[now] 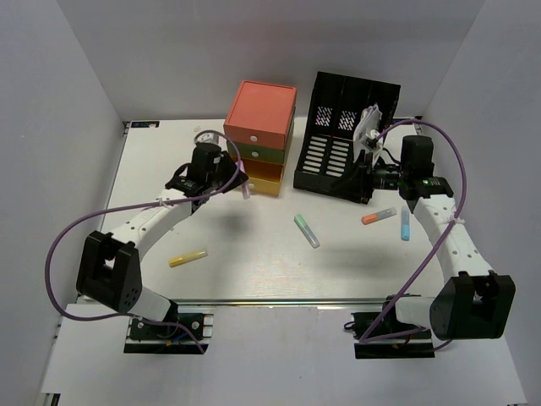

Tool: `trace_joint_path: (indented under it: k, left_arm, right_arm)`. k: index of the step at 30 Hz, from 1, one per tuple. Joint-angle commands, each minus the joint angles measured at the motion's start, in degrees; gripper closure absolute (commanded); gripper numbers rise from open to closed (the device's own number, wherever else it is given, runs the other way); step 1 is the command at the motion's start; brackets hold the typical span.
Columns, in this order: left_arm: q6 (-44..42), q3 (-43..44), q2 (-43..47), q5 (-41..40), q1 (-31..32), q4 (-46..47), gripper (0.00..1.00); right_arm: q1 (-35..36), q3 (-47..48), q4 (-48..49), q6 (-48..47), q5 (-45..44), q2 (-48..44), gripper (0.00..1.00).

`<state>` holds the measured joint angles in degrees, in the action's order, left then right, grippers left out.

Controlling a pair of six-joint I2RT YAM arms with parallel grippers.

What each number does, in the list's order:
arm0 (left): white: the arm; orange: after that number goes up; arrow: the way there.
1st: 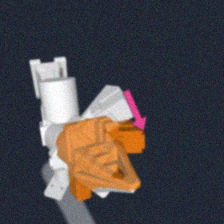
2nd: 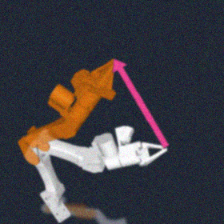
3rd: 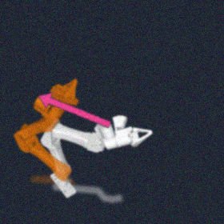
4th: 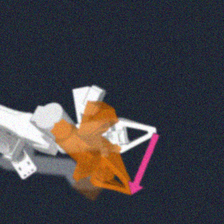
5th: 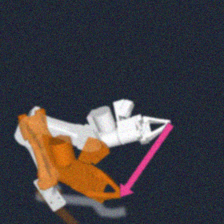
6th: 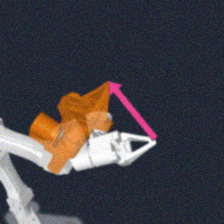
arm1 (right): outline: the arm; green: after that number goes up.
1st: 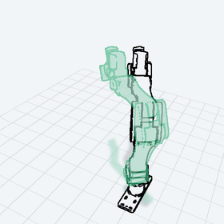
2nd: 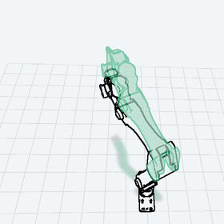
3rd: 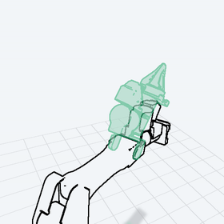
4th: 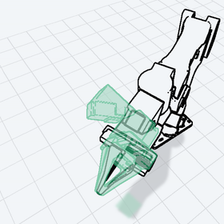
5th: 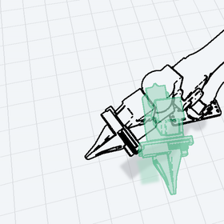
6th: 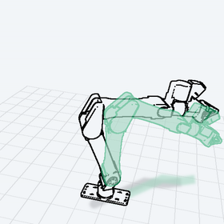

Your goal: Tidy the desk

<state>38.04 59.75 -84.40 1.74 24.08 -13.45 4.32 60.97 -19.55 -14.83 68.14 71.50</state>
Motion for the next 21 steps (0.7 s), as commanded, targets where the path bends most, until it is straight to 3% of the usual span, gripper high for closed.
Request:
trace_joint_path:
  k: [1, 7, 15, 20, 21]
  left_arm:
    - [25.08, 2.74, 0.47, -5.68, -0.69, 0.00, 1.00]
    - [42.70, 3.80, -2.60, -8.86, -0.70, 3.69, 1.00]
    - [48.88, 15.56, -15.25, -6.31, -0.70, 2.82, 1.00]
    - [49.76, 18.48, -19.48, -7.10, -0.70, 0.54, 1.00]
    - [50.20, 18.39, -19.57, -7.10, -0.70, 0.36, 0.94]
  right_arm:
    - [-0.71, -0.06, 0.13, -0.29, 1.73, -1.37, 0.58]
    - [-1.06, -0.15, 0.39, -0.11, 1.91, -1.37, 0.58]
    - [-1.42, -0.24, 0.57, -0.11, 1.91, -1.02, 0.58]
    - [-1.94, -0.32, 0.48, -0.02, 2.17, -1.02, 0.58]
    - [-1.94, -0.24, 0.48, -0.02, 2.26, -1.02, 0.58]
